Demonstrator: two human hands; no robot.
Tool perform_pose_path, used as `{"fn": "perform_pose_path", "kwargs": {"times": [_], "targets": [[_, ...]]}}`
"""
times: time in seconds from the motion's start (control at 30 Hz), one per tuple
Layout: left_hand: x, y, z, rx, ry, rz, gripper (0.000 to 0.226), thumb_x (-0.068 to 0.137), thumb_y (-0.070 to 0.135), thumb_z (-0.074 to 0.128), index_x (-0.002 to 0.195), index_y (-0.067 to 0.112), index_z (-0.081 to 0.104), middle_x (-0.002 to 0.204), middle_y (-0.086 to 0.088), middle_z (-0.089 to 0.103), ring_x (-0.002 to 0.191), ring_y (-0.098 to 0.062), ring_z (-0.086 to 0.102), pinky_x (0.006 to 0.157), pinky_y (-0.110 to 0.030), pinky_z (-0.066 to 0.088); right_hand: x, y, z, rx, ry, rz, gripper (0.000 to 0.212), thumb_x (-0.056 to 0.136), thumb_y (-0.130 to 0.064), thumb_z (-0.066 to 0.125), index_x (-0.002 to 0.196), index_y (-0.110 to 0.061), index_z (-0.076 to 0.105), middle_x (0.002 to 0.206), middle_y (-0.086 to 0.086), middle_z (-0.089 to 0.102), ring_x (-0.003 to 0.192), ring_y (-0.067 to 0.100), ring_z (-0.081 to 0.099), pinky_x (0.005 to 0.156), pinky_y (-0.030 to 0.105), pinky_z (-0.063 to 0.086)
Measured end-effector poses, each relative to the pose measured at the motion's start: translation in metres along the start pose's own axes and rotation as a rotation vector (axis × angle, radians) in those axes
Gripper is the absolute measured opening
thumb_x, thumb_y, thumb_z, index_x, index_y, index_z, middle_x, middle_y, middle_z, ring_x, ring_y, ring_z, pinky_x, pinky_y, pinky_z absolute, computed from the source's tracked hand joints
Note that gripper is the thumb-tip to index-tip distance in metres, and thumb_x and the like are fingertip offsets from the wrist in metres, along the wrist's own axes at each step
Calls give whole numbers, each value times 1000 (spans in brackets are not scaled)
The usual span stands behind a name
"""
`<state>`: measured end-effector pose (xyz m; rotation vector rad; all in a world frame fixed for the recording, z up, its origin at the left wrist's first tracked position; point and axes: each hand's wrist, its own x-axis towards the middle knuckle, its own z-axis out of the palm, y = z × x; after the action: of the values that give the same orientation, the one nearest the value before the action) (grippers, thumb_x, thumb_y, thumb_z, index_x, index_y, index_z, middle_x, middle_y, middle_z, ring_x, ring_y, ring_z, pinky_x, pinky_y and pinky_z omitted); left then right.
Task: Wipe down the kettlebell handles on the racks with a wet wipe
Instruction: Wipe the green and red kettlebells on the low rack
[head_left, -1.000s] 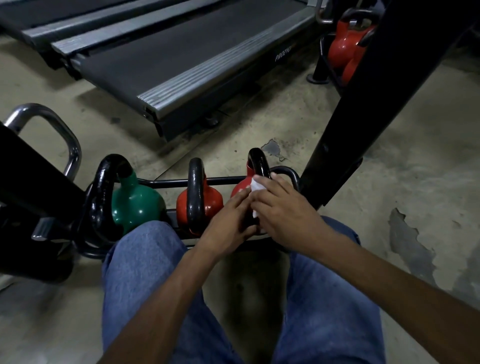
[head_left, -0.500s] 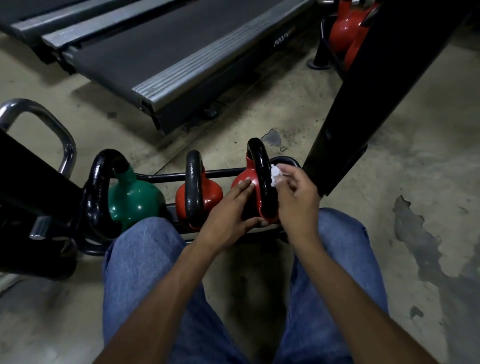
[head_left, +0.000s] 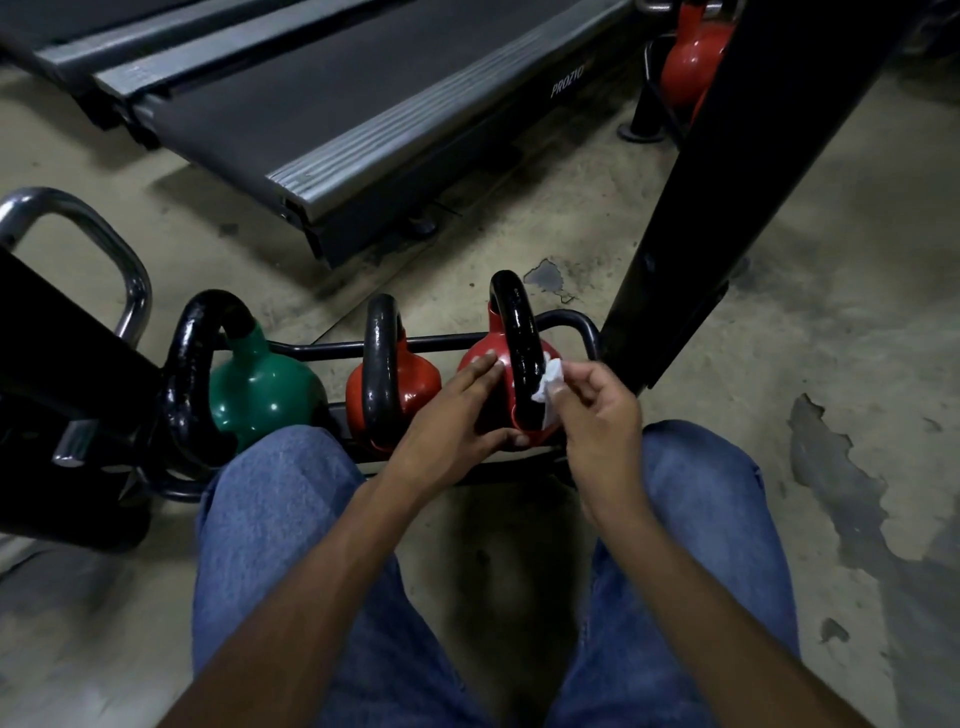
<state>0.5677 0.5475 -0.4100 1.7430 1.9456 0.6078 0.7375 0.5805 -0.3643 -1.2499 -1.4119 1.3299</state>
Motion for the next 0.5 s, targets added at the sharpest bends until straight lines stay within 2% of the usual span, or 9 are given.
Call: {"fn": "perform_pose_path", "kwargs": {"times": [0.07, 0.17, 0.23, 0.27, 0.37, 0.43, 0.5], "targets": [[2, -1, 0, 13, -2, -8, 95, 89, 47, 75, 164, 24, 22, 172, 11, 14, 156, -12, 20, 124, -36, 26, -4, 8, -1, -151, 4, -205, 10, 101, -18, 66, 111, -20, 68, 111, -7, 71, 106, 7, 69, 90, 34, 60], [3, 0, 0, -1, -2, -9, 90, 88, 45, 77, 162, 27, 30, 171, 10, 19, 153, -15, 30, 121, -40, 36, 18, 9, -2, -511, -87, -721, 12, 101, -12, 65, 112, -8, 69, 130, 7, 62, 125, 14, 57, 103, 28, 50], [2, 0, 0, -27, 2, 0, 85, 87, 37, 79, 159, 29, 35, 169, 9, 24, 148, -18, 39, 117, -44, 42, 40, 0, -5, -821, -240, -1056, 13, 101, -12, 63, 111, -7, 70, 131, 13, 64, 133, 27, 54, 116, 40, 40], [2, 1, -1, -35, 4, 3, 84, 86, 34, 80, 158, 29, 37, 168, 9, 26, 147, -18, 40, 116, -44, 43, 49, -7, -6, -1006, -322, -1154, 16, 100, -16, 61, 112, -9, 69, 130, 13, 64, 136, 31, 52, 121, 48, 34], [2, 2, -2, -30, -10, 5, 85, 87, 30, 80, 160, 23, 35, 170, 5, 24, 149, -18, 37, 121, -40, 37, 58, -19, -1, -1451, -560, -1291, 30, 98, -27, 50, 111, -9, 69, 117, 11, 67, 130, 34, 54, 125, 60, 22], [2, 1, -3, -8, -23, 15, 87, 89, 29, 79, 161, 22, 31, 171, 5, 20, 151, -17, 34, 123, -33, 32, 57, -24, 4, -1587, -692, -1363, 38, 100, -26, 37, 107, -6, 68, 108, 10, 68, 119, 35, 57, 124, 63, 18], [2, 0, -3, -8, -20, 31, 86, 90, 29, 78, 162, 22, 31, 171, 6, 20, 151, -16, 33, 120, -24, 27, 59, -27, 2, -1621, -735, -1425, 37, 101, -27, 36, 106, -6, 66, 105, 10, 67, 115, 34, 58, 125, 64, 15]]}}
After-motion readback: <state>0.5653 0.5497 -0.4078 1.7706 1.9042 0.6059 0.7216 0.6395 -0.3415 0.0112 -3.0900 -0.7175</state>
